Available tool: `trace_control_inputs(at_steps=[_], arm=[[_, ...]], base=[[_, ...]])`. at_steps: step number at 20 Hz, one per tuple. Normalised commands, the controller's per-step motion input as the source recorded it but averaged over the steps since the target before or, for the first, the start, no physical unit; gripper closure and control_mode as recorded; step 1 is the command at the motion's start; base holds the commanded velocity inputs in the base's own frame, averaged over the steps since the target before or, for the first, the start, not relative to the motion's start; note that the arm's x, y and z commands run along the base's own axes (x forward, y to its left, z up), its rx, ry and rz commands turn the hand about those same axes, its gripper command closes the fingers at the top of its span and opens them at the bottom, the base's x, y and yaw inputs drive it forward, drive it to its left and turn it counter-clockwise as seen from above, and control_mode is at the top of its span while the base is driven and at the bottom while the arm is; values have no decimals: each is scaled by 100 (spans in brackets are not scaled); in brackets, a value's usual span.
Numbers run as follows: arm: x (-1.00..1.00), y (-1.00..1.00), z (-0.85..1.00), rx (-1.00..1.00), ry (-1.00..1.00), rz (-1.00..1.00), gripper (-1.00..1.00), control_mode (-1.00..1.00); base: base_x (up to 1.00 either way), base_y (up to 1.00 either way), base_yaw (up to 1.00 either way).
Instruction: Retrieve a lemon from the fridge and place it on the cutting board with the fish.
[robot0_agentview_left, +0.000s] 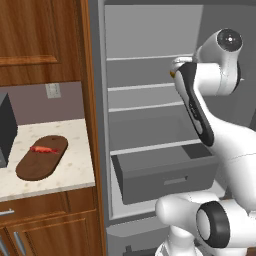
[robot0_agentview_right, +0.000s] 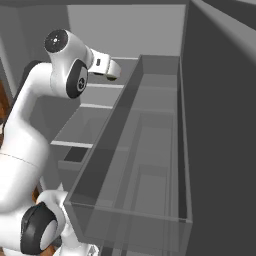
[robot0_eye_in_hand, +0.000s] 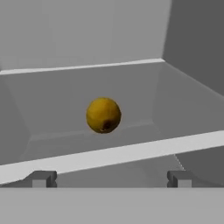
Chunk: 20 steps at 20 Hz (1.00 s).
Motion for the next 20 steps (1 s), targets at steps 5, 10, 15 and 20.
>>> trace_control_inputs(at_steps=[5, 10, 15, 20], arm=[[28, 0, -3, 0, 2, 0, -100, -100], [21, 0, -2, 0, 5, 0, -100, -100], [41, 0, -7, 0, 4, 0, -100, -100], [40, 0, -7, 0, 2, 0, -100, -100]], base=[[0, 0, 0], [0, 0, 0], [0, 0, 0], [0, 0, 0]])
